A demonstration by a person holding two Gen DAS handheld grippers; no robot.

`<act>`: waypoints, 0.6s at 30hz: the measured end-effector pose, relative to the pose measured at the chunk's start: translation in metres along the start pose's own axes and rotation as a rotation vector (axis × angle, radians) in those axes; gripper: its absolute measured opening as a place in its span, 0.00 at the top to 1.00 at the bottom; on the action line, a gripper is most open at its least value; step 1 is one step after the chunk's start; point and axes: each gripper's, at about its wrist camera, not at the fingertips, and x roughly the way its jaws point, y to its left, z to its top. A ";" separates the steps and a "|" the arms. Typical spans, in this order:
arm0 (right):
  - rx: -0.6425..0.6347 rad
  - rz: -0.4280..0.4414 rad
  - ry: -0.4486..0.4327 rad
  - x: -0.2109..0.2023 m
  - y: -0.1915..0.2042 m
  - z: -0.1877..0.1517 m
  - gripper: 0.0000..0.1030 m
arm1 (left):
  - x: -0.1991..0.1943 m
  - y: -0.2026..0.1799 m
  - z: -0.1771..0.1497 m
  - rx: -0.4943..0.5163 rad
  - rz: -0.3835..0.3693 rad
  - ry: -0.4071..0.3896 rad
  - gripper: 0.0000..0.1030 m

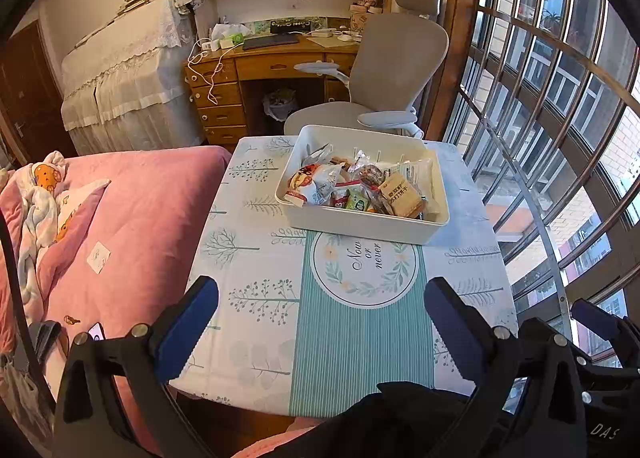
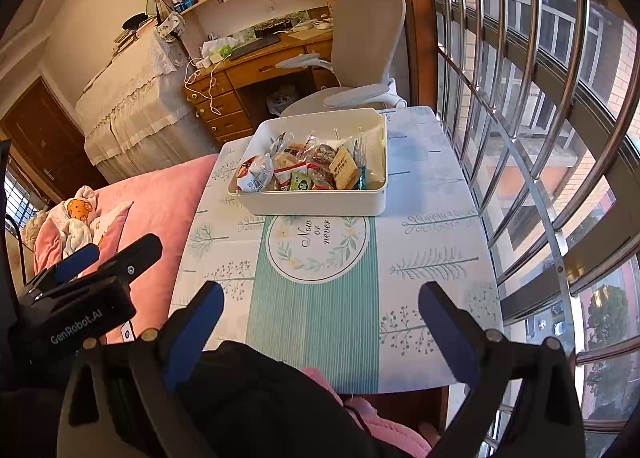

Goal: Organize snacks

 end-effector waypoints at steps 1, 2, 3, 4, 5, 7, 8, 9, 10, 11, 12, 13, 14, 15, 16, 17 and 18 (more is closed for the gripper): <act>0.001 -0.001 0.003 0.001 0.000 0.001 0.04 | 0.001 -0.001 0.001 0.005 -0.002 0.001 0.01; 0.002 -0.002 0.005 0.002 -0.001 0.001 0.04 | 0.002 -0.003 0.002 0.010 -0.005 0.002 0.01; 0.004 -0.004 0.008 0.003 -0.001 0.001 0.04 | 0.003 -0.004 0.002 0.013 -0.008 0.002 0.01; 0.007 -0.006 0.013 0.005 -0.002 0.002 0.04 | 0.004 -0.004 0.003 0.016 -0.013 0.002 0.01; 0.009 -0.009 0.015 0.005 -0.004 0.002 0.04 | 0.005 -0.005 0.003 0.018 -0.016 0.004 0.01; 0.015 -0.014 0.019 0.006 -0.007 0.004 0.04 | 0.006 -0.007 0.004 0.020 -0.019 0.007 0.01; 0.015 -0.017 0.019 0.006 -0.008 0.004 0.04 | 0.007 -0.007 0.004 0.021 -0.019 0.009 0.01; 0.016 -0.019 0.021 0.006 -0.009 0.004 0.04 | 0.008 -0.009 0.004 0.025 -0.018 0.012 0.01; 0.016 -0.021 0.023 0.007 -0.010 0.004 0.04 | 0.009 -0.010 0.004 0.027 -0.017 0.014 0.01; 0.016 -0.024 0.025 0.007 -0.010 0.004 0.04 | 0.009 -0.011 0.004 0.029 -0.017 0.015 0.01; 0.016 -0.025 0.028 0.007 -0.011 0.004 0.04 | 0.010 -0.012 0.005 0.030 -0.017 0.015 0.01; 0.017 -0.026 0.030 0.007 -0.011 0.003 0.04 | 0.010 -0.012 0.005 0.030 -0.018 0.015 0.01; 0.017 -0.027 0.032 0.008 -0.013 0.003 0.04 | 0.010 -0.013 0.004 0.031 -0.019 0.016 0.01; 0.018 -0.029 0.035 0.008 -0.014 0.003 0.04 | 0.010 -0.014 0.004 0.031 -0.019 0.017 0.01; 0.019 -0.029 0.037 0.008 -0.015 0.003 0.04 | 0.011 -0.015 0.004 0.032 -0.019 0.018 0.01; 0.019 -0.029 0.040 0.008 -0.015 0.003 0.04 | 0.010 -0.015 0.004 0.032 -0.020 0.017 0.01; 0.019 -0.030 0.042 0.008 -0.016 0.003 0.04 | 0.011 -0.016 0.004 0.032 -0.020 0.018 0.01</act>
